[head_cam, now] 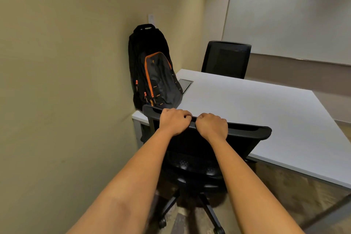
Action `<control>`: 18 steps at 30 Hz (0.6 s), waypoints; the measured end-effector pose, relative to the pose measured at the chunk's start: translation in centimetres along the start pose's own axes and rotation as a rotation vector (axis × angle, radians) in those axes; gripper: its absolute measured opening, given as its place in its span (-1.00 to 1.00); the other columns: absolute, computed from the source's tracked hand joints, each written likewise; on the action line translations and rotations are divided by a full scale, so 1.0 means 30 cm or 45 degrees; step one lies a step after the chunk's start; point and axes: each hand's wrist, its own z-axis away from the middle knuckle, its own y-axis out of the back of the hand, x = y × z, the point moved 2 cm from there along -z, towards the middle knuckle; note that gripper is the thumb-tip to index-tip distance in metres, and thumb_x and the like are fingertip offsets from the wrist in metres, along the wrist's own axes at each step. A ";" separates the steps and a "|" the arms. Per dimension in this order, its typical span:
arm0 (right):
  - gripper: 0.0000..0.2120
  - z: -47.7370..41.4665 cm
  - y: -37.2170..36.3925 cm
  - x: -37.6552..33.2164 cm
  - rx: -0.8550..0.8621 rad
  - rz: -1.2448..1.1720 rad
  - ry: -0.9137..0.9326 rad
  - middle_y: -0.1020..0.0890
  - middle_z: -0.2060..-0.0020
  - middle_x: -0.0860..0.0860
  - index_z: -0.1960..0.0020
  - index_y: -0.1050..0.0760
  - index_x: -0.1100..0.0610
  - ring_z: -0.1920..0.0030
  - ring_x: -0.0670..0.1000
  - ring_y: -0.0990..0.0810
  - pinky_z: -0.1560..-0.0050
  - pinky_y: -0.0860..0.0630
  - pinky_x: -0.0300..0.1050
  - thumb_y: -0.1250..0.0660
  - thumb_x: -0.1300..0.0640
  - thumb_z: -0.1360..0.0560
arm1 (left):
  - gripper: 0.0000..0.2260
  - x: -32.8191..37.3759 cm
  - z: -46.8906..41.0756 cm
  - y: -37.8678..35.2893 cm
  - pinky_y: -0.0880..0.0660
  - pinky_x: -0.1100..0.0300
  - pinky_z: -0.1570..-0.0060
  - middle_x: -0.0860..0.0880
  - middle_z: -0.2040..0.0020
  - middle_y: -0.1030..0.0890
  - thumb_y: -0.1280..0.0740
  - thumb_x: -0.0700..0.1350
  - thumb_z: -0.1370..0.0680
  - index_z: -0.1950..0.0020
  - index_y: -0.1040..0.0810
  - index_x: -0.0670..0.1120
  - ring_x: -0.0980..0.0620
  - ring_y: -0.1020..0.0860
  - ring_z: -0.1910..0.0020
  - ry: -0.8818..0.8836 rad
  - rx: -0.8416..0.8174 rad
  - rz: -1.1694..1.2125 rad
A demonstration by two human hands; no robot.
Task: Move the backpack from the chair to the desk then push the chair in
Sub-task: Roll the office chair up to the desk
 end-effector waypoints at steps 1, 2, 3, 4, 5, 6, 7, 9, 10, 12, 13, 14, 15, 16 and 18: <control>-0.66 -0.014 -0.004 -0.014 -0.005 -0.003 -0.016 -0.64 0.04 0.12 0.05 -0.56 0.17 0.01 0.17 -0.56 -0.08 -0.38 0.03 -0.01 0.17 -0.50 | -0.66 -0.016 -0.016 0.000 -0.32 0.07 -0.12 -0.01 -0.16 -0.64 -0.08 0.01 -0.57 -0.20 -0.58 0.17 -0.06 -0.53 -0.16 -0.011 0.005 0.010; -0.67 -0.026 -0.008 -0.028 -0.011 -0.011 -0.036 -0.64 0.05 0.12 0.07 -0.55 0.17 0.02 0.16 -0.56 -0.06 -0.38 0.02 -0.01 0.17 -0.49 | -0.66 -0.031 -0.031 0.001 -0.32 0.07 -0.11 -0.02 -0.15 -0.65 -0.09 0.01 -0.56 -0.20 -0.58 0.17 -0.06 -0.54 -0.16 -0.024 0.010 0.018; -0.69 -0.036 -0.012 -0.042 -0.015 -0.020 -0.056 -0.64 0.06 0.11 0.10 -0.54 0.16 0.03 0.16 -0.56 -0.04 -0.39 0.01 -0.01 0.17 -0.49 | -0.66 -0.047 -0.044 0.003 -0.32 0.08 -0.10 -0.02 -0.15 -0.65 -0.09 0.01 -0.56 -0.19 -0.59 0.16 -0.06 -0.54 -0.15 -0.037 0.016 0.023; -0.70 -0.047 -0.016 -0.057 -0.015 -0.029 -0.075 -0.65 0.06 0.12 0.13 -0.52 0.16 0.04 0.16 -0.56 -0.03 -0.39 0.01 -0.01 0.18 -0.48 | -0.66 -0.065 -0.057 0.004 -0.32 0.08 -0.09 -0.02 -0.14 -0.66 -0.09 0.00 -0.56 -0.19 -0.59 0.16 -0.06 -0.54 -0.14 -0.052 0.021 0.029; -0.70 -0.058 -0.022 -0.074 -0.011 -0.036 -0.093 -0.65 0.07 0.12 0.13 -0.52 0.16 0.05 0.16 -0.56 -0.02 -0.39 0.00 -0.01 0.18 -0.49 | -0.66 -0.085 -0.070 0.005 -0.31 0.08 -0.08 -0.03 -0.13 -0.66 -0.09 0.00 -0.56 -0.19 -0.59 0.15 -0.06 -0.55 -0.13 -0.067 0.022 0.033; -0.70 -0.068 -0.029 -0.090 -0.003 -0.041 -0.108 -0.65 0.07 0.12 0.14 -0.52 0.16 0.07 0.15 -0.56 0.00 -0.38 0.00 -0.01 0.18 -0.49 | -0.66 -0.105 -0.083 0.006 -0.31 0.09 -0.08 -0.03 -0.13 -0.66 -0.09 -0.01 -0.56 -0.19 -0.59 0.15 -0.06 -0.55 -0.13 -0.083 0.019 0.036; -0.71 -0.077 -0.036 -0.107 0.006 -0.043 -0.122 -0.65 0.07 0.12 0.15 -0.51 0.16 0.10 0.14 -0.54 0.02 -0.37 -0.01 -0.01 0.18 -0.50 | -0.66 -0.127 -0.097 0.008 -0.32 0.08 -0.07 -0.03 -0.13 -0.66 -0.08 -0.01 -0.56 -0.19 -0.59 0.15 -0.06 -0.55 -0.12 -0.099 0.015 0.037; -0.73 -0.100 -0.047 -0.143 0.021 -0.046 -0.148 -0.65 0.08 0.12 0.20 -0.46 0.14 0.16 0.11 -0.48 0.05 -0.35 -0.02 -0.01 0.17 -0.50 | -0.65 -0.168 -0.128 0.011 -0.32 0.09 -0.07 -0.03 -0.12 -0.66 -0.08 -0.01 -0.56 -0.19 -0.59 0.16 -0.07 -0.56 -0.11 -0.128 0.016 0.042; -0.73 -0.113 -0.052 -0.161 0.027 -0.042 -0.160 -0.65 0.08 0.11 0.21 -0.45 0.13 0.17 0.11 -0.46 0.06 -0.34 -0.02 0.00 0.16 -0.51 | -0.65 -0.186 -0.144 0.013 -0.33 0.09 -0.06 -0.03 -0.12 -0.66 -0.08 -0.01 -0.56 -0.19 -0.59 0.16 -0.06 -0.56 -0.11 -0.140 0.019 0.044; -0.72 -0.139 -0.062 -0.197 0.038 -0.028 -0.177 -0.65 0.08 0.11 0.20 -0.45 0.13 0.16 0.11 -0.48 0.07 -0.34 -0.03 0.00 0.15 -0.52 | -0.65 -0.221 -0.175 0.017 -0.33 0.10 -0.04 -0.02 -0.12 -0.66 -0.07 -0.01 -0.56 -0.20 -0.58 0.17 -0.06 -0.56 -0.11 -0.164 0.019 0.049; -0.72 -0.149 -0.067 -0.211 0.041 -0.020 -0.183 -0.65 0.09 0.11 0.20 -0.46 0.13 0.14 0.12 -0.51 0.06 -0.34 -0.02 0.00 0.14 -0.52 | -0.65 -0.237 -0.190 0.017 -0.33 0.10 -0.03 -0.02 -0.12 -0.66 -0.07 -0.01 -0.56 -0.20 -0.58 0.16 -0.06 -0.56 -0.11 -0.173 0.018 0.057; -0.72 -0.159 -0.069 -0.221 0.043 -0.011 -0.189 -0.64 0.09 0.10 0.19 -0.46 0.13 0.12 0.12 -0.53 0.06 -0.35 -0.02 0.00 0.14 -0.51 | -0.65 -0.248 -0.201 0.015 -0.31 0.11 0.00 -0.02 -0.12 -0.66 -0.07 -0.01 -0.56 -0.19 -0.59 0.16 -0.06 -0.56 -0.10 -0.180 0.017 0.066; -0.72 -0.168 -0.069 -0.225 0.045 -0.003 -0.195 -0.64 0.10 0.10 0.19 -0.47 0.13 0.12 0.12 -0.53 0.06 -0.35 -0.02 0.00 0.13 -0.51 | -0.65 -0.252 -0.209 0.013 -0.29 0.11 0.03 -0.02 -0.11 -0.67 -0.07 -0.02 -0.56 -0.19 -0.59 0.16 -0.06 -0.56 -0.09 -0.188 0.020 0.071; -0.71 -0.176 -0.067 -0.225 0.046 0.000 -0.204 -0.64 0.10 0.09 0.17 -0.48 0.12 0.13 0.12 -0.52 0.07 -0.35 -0.03 0.00 0.12 -0.51 | -0.65 -0.250 -0.215 0.012 -0.27 0.11 0.06 -0.02 -0.09 -0.67 -0.07 -0.03 -0.56 -0.18 -0.59 0.15 -0.06 -0.57 -0.07 -0.196 0.022 0.071; -0.68 -0.182 -0.061 -0.214 0.045 -0.007 -0.231 -0.64 0.09 0.09 0.14 -0.51 0.12 0.16 0.10 -0.48 0.09 -0.33 -0.04 0.01 0.10 -0.53 | -0.64 -0.238 -0.224 0.009 -0.25 0.10 0.08 -0.03 -0.06 -0.68 -0.07 -0.04 -0.55 -0.17 -0.61 0.14 -0.07 -0.57 -0.03 -0.209 0.024 0.068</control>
